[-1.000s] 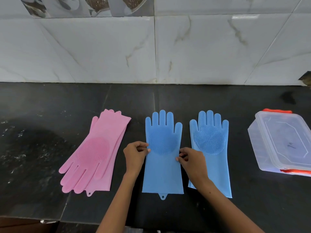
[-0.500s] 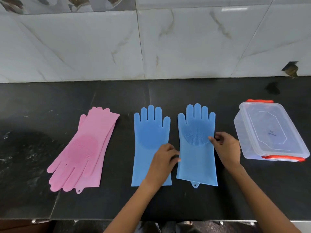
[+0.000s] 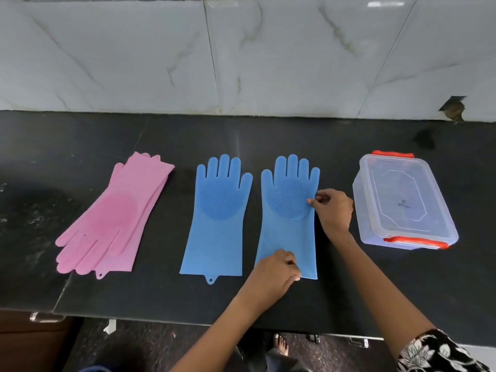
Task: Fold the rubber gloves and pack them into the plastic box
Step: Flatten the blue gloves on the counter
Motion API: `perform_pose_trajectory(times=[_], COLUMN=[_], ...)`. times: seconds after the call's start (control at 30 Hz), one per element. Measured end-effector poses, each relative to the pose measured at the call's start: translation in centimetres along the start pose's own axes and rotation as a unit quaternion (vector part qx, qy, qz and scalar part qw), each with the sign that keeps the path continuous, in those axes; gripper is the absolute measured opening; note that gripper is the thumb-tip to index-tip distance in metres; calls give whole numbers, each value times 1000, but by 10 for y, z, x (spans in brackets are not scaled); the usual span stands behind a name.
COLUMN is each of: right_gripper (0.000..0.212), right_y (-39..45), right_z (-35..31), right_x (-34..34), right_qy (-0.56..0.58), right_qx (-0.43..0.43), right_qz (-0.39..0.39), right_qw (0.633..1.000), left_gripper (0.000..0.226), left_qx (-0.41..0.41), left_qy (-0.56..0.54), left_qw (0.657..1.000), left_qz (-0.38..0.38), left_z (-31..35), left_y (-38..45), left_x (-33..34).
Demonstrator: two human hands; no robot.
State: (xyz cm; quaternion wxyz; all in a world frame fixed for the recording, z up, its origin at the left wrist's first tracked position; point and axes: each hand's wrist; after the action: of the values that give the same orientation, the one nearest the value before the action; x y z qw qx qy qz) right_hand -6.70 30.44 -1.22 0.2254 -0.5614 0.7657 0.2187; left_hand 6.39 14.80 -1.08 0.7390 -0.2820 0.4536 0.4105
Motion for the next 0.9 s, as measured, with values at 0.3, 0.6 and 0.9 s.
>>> perform_pose_trajectory(times=[0.3, 0.6, 0.9], right_gripper=[25, 23, 23], right_y=[-5, -8, -4], right_z=[6, 8, 8], right_x=[-6, -7, -8], right_qy=[11, 15, 13], right_qx=[-22, -16, 7], right_qz=[-15, -21, 16], right_qw=[1000, 1000, 1000], left_gripper=[17, 18, 36], left_qx=[-38, -57, -126], left_qy=[19, 23, -73], left_qw=[999, 997, 985], left_qz=[28, 46, 88], left_z=[20, 26, 30], left_y=[-6, -12, -4], left_x=[12, 16, 14])
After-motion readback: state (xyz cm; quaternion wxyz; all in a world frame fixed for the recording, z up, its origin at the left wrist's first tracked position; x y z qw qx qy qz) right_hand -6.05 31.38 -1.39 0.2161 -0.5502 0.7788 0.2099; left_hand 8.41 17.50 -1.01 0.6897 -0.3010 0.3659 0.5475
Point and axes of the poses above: each hand's wrist, its own y-axis towards the middle knuckle, its own x-axis out of the palm, z = x × y, and after that the axes turned 5 degrees about y, right-handed
